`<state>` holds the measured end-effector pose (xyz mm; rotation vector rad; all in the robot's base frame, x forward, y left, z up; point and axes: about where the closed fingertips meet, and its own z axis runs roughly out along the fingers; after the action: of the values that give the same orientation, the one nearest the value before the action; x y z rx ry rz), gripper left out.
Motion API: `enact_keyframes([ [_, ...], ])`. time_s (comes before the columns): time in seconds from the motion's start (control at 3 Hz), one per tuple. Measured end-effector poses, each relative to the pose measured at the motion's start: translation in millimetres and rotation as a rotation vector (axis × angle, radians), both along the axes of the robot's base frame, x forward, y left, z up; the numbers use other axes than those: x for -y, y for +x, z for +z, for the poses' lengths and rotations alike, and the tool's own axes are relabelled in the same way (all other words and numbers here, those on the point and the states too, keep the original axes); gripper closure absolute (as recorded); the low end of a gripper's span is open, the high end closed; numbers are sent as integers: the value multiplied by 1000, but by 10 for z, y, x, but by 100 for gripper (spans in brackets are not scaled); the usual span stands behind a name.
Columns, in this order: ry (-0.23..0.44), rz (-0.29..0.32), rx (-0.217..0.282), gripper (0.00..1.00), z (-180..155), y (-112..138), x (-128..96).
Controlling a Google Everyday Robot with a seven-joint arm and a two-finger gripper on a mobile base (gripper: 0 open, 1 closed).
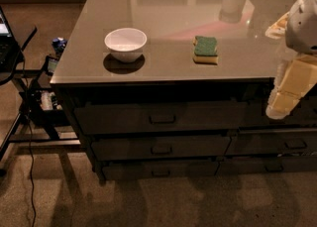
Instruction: Open top drawer
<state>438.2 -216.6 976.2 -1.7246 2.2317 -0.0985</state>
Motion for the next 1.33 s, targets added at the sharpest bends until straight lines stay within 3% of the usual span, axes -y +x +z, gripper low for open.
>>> enact_keyframes([
  [0.33,0,-3,5,0,-53,-33,-27],
  [0.67,42,-3,-3,0,-373,-137,-161],
  [1.0,81,15,-33,0,-923,-115,-373],
  [1.33,102,26,-87,0,-1249,-76,-557],
])
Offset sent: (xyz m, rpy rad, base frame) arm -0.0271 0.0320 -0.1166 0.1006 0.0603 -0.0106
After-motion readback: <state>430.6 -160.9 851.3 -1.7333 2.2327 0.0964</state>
